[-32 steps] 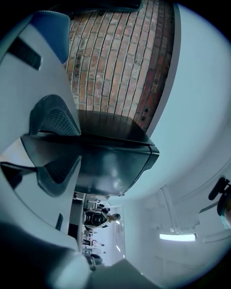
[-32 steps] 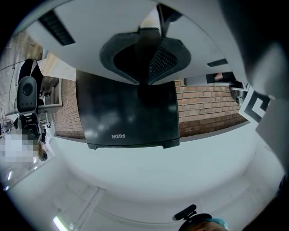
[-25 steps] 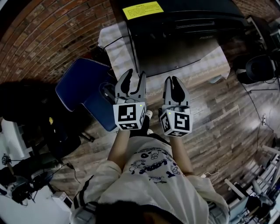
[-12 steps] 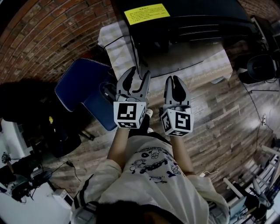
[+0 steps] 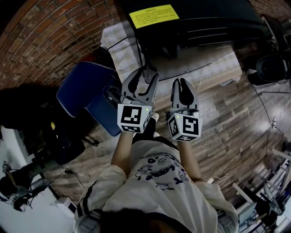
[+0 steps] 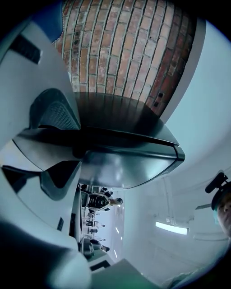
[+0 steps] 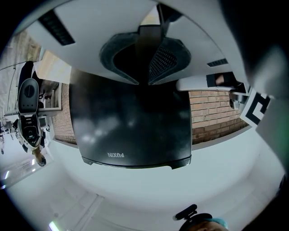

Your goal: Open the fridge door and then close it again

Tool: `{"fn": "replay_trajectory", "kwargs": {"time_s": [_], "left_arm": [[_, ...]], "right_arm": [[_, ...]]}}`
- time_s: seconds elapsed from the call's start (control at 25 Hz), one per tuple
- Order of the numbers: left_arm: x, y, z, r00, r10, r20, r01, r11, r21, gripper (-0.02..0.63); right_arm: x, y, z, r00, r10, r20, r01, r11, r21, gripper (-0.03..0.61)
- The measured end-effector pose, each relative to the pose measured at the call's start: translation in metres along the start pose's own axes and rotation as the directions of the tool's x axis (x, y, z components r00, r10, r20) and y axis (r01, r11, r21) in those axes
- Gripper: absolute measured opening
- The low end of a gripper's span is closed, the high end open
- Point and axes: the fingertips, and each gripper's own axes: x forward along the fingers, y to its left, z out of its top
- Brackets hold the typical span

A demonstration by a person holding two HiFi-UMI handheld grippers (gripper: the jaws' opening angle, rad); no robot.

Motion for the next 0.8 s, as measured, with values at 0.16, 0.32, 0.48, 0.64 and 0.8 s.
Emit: {"fn": "replay_trajectory", "kwargs": {"time_s": [0.16, 0.32, 0.48, 0.64, 0.8], "left_arm": [[0.0040, 0.0003, 0.0015, 1.000, -0.025, 0.001, 0.025, 1.000, 0.015, 0.213], [0.0066, -0.0012, 0.0030, 0.999, -0.040, -0.001, 0.040, 0.998, 0.043, 0.213], [0.0073, -0.0021, 0.0036, 0.999, -0.054, 0.008, 0.053, 0.997, 0.049, 0.215], [0.0061, -0.0015, 0.0026, 0.997, -0.070, 0.010, 0.070, 0.996, 0.050, 0.215], [0.0067, -0.0014, 0.0036, 0.997, -0.074, 0.018, 0.073, 0.996, 0.057, 0.215]], "right_arm": [[0.0034, 0.0009, -0.0007, 1.000, -0.001, -0.002, 0.001, 1.000, -0.002, 0.071], [0.0052, 0.0020, -0.0007, 1.000, -0.005, -0.001, 0.005, 1.000, -0.004, 0.071], [0.0061, -0.0004, 0.0001, 1.000, -0.014, 0.005, 0.014, 1.000, -0.004, 0.071], [0.0068, -0.0025, -0.0023, 1.000, -0.021, 0.001, 0.021, 1.000, -0.005, 0.071], [0.0084, -0.0037, -0.0028, 1.000, -0.026, 0.000, 0.026, 1.000, -0.003, 0.071]]}}
